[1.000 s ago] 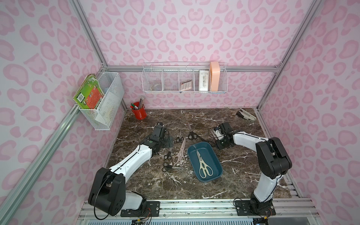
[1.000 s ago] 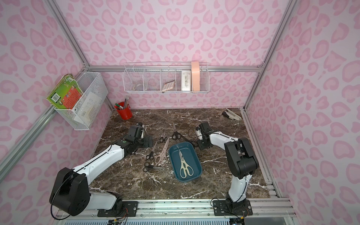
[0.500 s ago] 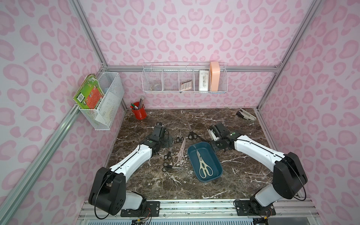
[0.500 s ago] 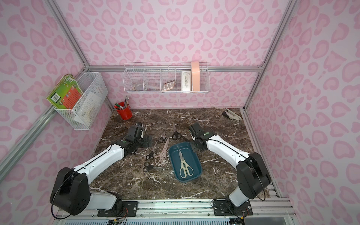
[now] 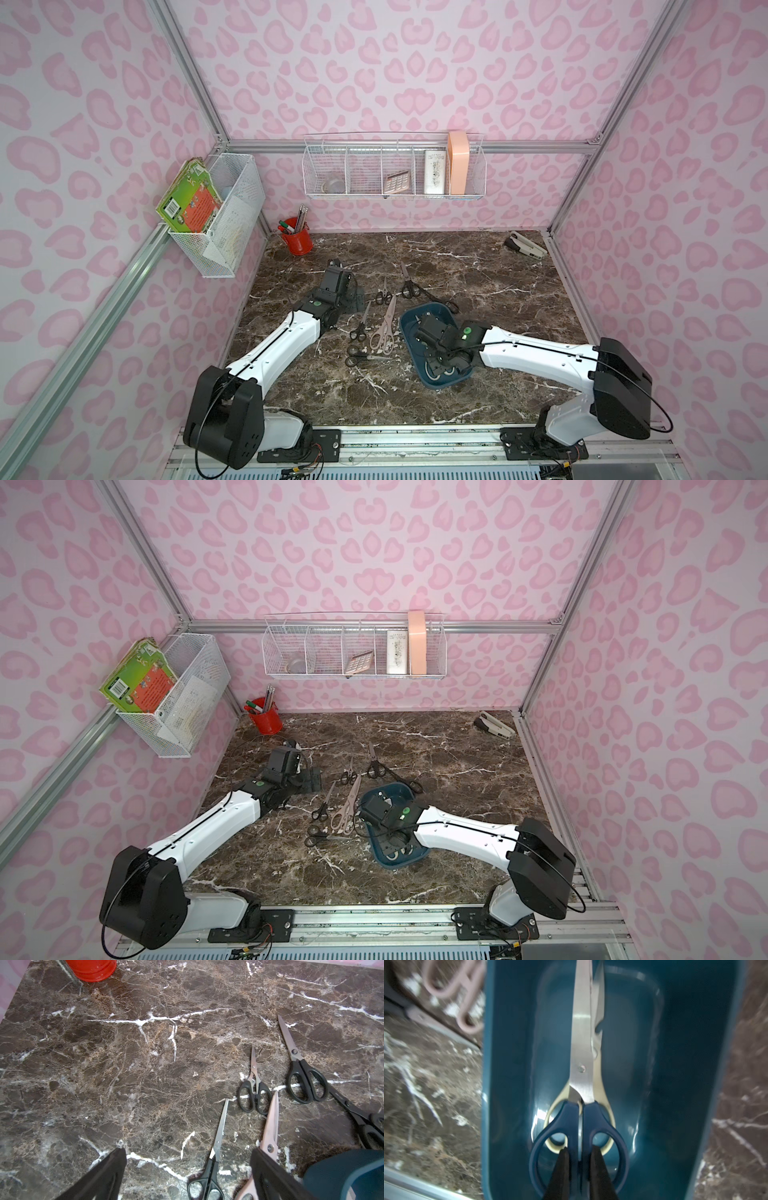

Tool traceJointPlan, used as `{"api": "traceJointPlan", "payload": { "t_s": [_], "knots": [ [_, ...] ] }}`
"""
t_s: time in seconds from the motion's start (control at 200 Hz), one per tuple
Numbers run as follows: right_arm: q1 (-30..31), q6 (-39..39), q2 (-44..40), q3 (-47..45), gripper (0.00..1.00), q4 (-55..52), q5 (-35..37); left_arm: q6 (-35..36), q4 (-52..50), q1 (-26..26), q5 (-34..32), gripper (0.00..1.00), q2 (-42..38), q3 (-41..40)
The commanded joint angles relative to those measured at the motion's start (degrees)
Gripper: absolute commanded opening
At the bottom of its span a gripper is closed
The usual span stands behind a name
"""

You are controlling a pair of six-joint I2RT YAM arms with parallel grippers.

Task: Put the scissors into the storage box
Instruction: Pick up the scissors from the center of the board, then place the scissors in the storage box, then adjust the scissors at the center of the board.

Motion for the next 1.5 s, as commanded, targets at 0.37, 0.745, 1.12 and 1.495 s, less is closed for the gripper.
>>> {"api": "traceJointPlan", "payload": {
  "t_s": [0.37,0.745,1.12,1.495],
  "knots": [
    [-2.39,2.83,4.35,-3.89,0.34,6.59,-2.05,-0.11,-1.63,0.1,-0.87,0.98,-0.94,-1.05],
    [-7.81,-0.06,-2.22,2.59,0.4,4.44,-3.34,0.25,-1.48,0.13,0.12,0.98,-1.2,-0.7],
    [-26.57,-13.41,1.46,11.38,0.39,9.23,-9.25,0.85,-1.69,0.37,3.31,0.98,-0.15,-0.1],
    [-33.97,-19.96,12.54,11.19,0.3,14.92,-7.38,0.11,0.96,0.35,6.49,0.98,2.83,-0.21]
  ]
}}
